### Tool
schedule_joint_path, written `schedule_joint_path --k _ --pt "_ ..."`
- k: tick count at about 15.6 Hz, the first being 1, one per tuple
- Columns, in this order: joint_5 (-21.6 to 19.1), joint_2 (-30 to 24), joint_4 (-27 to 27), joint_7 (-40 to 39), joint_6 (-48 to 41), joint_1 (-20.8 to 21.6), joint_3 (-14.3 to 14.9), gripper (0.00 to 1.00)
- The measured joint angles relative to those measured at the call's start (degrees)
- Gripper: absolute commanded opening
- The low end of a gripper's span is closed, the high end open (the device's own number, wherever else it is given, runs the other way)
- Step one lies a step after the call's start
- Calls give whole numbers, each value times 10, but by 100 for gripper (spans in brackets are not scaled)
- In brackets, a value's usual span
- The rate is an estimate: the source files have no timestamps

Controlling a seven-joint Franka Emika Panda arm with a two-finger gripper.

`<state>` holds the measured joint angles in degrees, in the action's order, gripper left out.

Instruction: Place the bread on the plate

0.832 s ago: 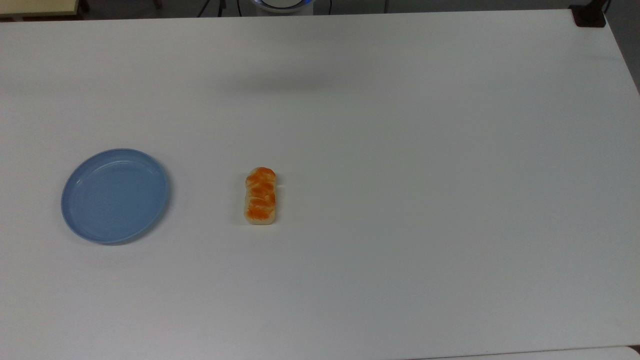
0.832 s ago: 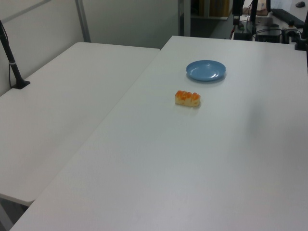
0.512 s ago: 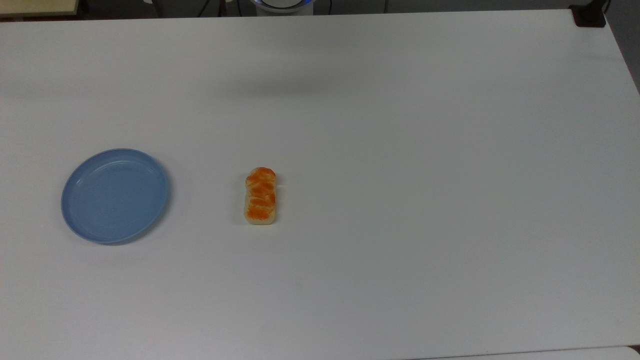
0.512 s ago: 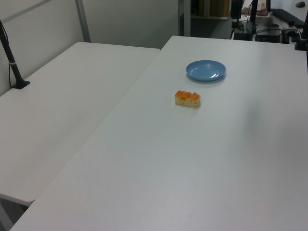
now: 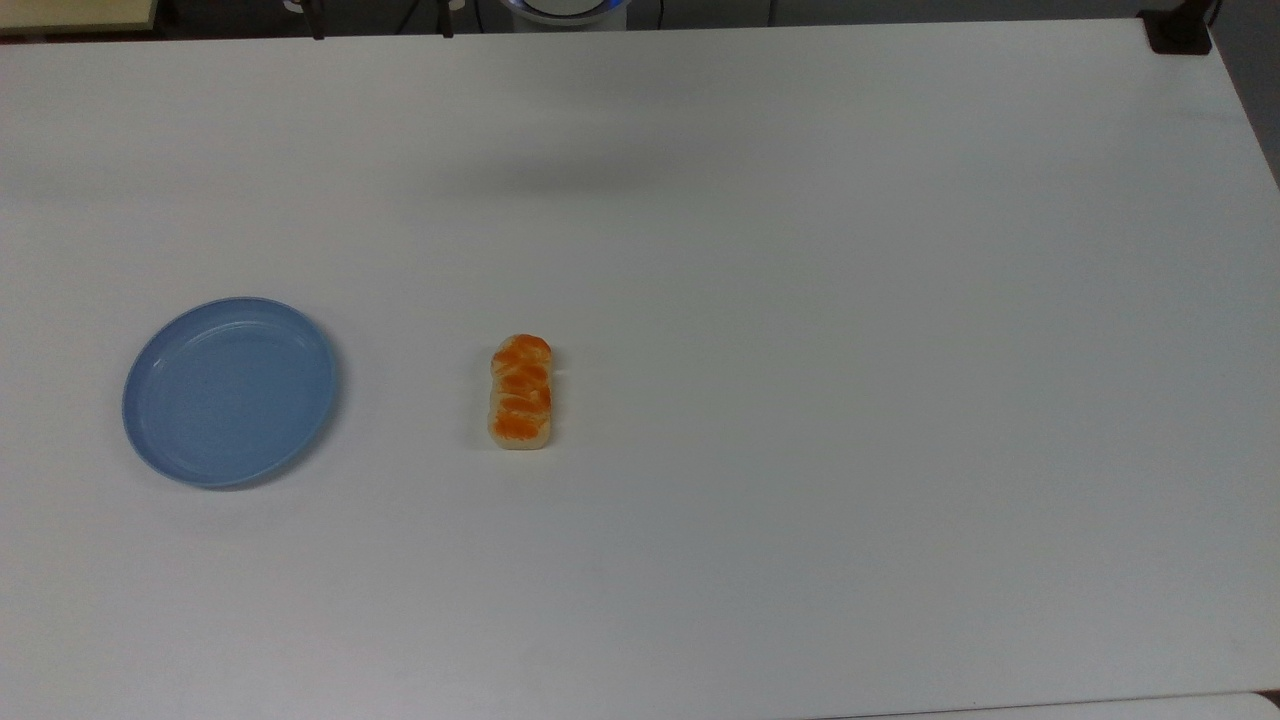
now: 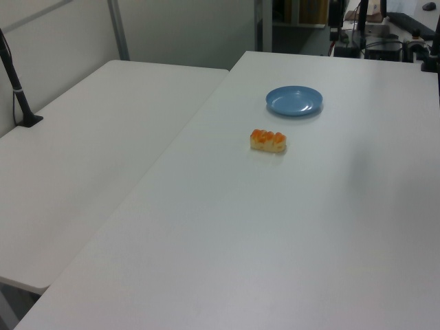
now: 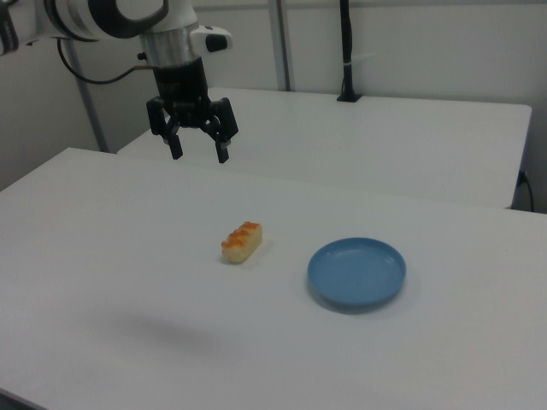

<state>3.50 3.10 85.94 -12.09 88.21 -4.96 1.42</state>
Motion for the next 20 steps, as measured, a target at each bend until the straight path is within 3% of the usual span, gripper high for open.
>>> schedule_joint_path --k 6,10,17,20 --pt "-10 24 0 0 28 4 -1 100" --pt "-11 55 -2 7 55 32 -1 100" --pt "-10 139 0 152 155 108 -3 100" --pt "-7 190 0 210 211 121 -3 100"
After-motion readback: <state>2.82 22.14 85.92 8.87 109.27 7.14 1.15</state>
